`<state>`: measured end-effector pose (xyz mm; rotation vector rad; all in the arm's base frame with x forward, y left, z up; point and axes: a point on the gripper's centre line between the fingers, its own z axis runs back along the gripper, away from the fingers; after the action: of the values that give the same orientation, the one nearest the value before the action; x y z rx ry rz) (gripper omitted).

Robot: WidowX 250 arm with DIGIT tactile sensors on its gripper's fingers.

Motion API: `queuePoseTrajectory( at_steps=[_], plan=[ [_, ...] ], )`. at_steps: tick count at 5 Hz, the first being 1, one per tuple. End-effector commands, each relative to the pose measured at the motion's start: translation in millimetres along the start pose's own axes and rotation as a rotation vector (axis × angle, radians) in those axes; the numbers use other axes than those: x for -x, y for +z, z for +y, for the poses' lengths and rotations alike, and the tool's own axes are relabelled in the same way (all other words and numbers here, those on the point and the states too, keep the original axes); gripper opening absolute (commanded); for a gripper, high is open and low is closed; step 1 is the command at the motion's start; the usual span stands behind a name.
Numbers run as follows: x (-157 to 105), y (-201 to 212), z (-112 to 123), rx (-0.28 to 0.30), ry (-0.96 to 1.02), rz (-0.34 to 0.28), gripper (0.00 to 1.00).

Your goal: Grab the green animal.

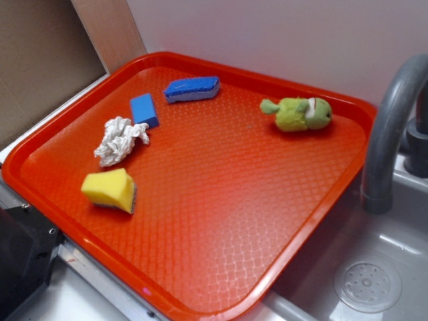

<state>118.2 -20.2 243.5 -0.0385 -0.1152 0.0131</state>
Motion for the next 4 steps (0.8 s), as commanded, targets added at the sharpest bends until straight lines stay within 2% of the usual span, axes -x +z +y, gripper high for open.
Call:
queuePoseTrajectory(
  at_steps=[1, 2, 3, 4],
  plan=[
    [0.0, 0.0, 0.0, 0.000, 0.000, 0.000, 1.00],
    [-21.5, -22.9, -27.2, 0.024, -0.137, -0.039, 1.00],
    [-49.2, -46.9, -46.7, 0.087, -0.235, -0.060, 1.00],
    [-83.9, -66.5, -58.7, 0.068, -0.302, -0.120, 1.00]
  ],
)
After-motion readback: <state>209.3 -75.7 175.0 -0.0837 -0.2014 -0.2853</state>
